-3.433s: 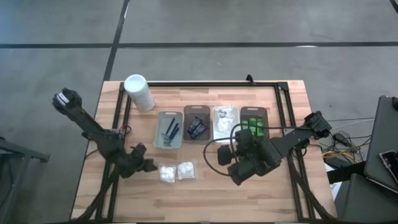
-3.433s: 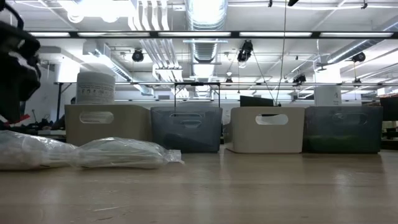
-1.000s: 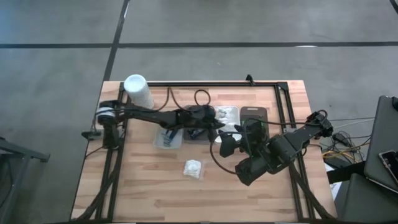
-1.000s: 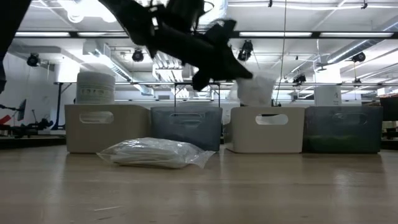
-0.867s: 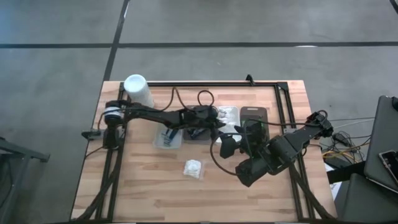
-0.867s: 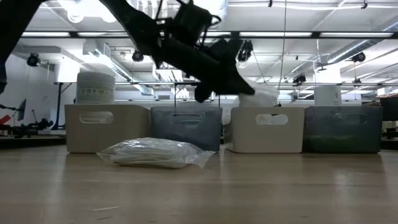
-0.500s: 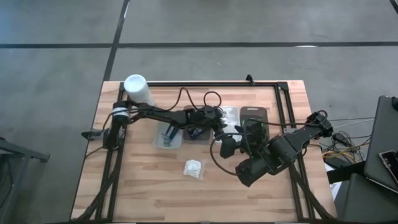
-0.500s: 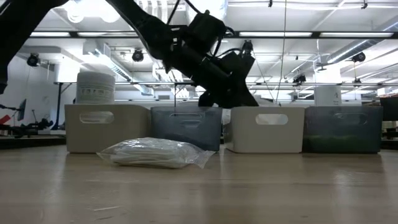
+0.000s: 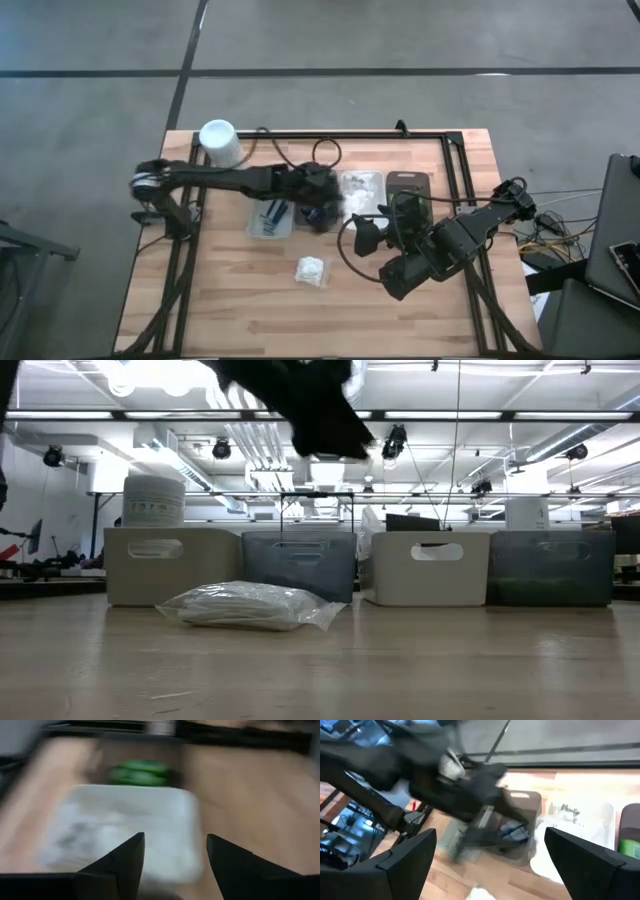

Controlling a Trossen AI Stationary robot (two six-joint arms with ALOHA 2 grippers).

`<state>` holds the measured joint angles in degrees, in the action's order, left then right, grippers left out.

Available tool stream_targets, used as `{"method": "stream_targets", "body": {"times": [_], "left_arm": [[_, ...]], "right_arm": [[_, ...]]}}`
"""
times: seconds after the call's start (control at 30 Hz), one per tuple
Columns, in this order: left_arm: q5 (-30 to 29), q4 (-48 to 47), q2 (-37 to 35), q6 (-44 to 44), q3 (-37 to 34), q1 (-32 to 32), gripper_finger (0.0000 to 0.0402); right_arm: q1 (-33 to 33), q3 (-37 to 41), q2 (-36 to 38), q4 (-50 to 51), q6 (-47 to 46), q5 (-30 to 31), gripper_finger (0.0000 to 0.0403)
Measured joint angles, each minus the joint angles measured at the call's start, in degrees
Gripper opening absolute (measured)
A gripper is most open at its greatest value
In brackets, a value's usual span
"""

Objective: Pick & Place Travel size toiletries
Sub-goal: Put the transparent cotton pack into the white bin

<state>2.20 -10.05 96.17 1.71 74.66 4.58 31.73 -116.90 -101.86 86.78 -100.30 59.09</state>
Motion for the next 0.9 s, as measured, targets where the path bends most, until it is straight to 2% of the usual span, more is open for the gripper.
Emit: {"method": "stream_targets", "body": {"times": [0.13, 0.17, 0.23, 0.37, 0.53, 0.63, 0.77, 0.83, 0.9], "left_arm": [[18.8, -15.2, -7.8, -8.4, -0.9, -2.6, 0.0218], [21.1, -17.6, -9.3, -9.2, -2.1, -3.5, 0.0218], [21.4, -19.1, -11.5, -9.3, -5.7, -5.4, 0.0217], [19.2, -13.1, -13.1, -8.1, -14.5, -9.0, 0.0209], [16.7, -7.6, -11.6, -9.9, -22.9, -15.2, 0.0188], [10.3, -6.5, -10.9, -12.5, -25.1, -18.9, 0.0176], [-1.7, -2.6, -9.7, -17.5, -27.0, -22.8, 0.0164], [-4.5, 0.1, -8.9, -18.9, -27.2, -23.7, 0.0162], [-4.8, 2.0, -7.3, -19.1, -27.2, -23.8, 0.0161]], "right_arm": [[0.0, 0.0, 0.0, 0.0, 1.6, -4.5, 0.0368], [0.0, 0.0, -0.1, 0.0, 1.9, -6.1, 0.0368], [0.0, 0.1, -0.6, -0.2, 2.2, -8.7, 0.0368], [0.0, 1.2, -2.2, -2.0, 1.8, -12.8, 0.0368], [0.0, 1.6, -5.5, -4.5, -1.0, -16.2, 0.0368], [0.0, 1.6, -7.1, -7.3, -2.4, -16.8, 0.0368], [0.0, 1.1, -9.3, -11.0, -2.8, -17.0, 0.0368], [0.0, 1.0, -10.2, -13.1, -3.0, -17.1, 0.0368], [0.0, 1.0, -10.7, -15.2, -3.1, -17.1, 0.0368]]}}
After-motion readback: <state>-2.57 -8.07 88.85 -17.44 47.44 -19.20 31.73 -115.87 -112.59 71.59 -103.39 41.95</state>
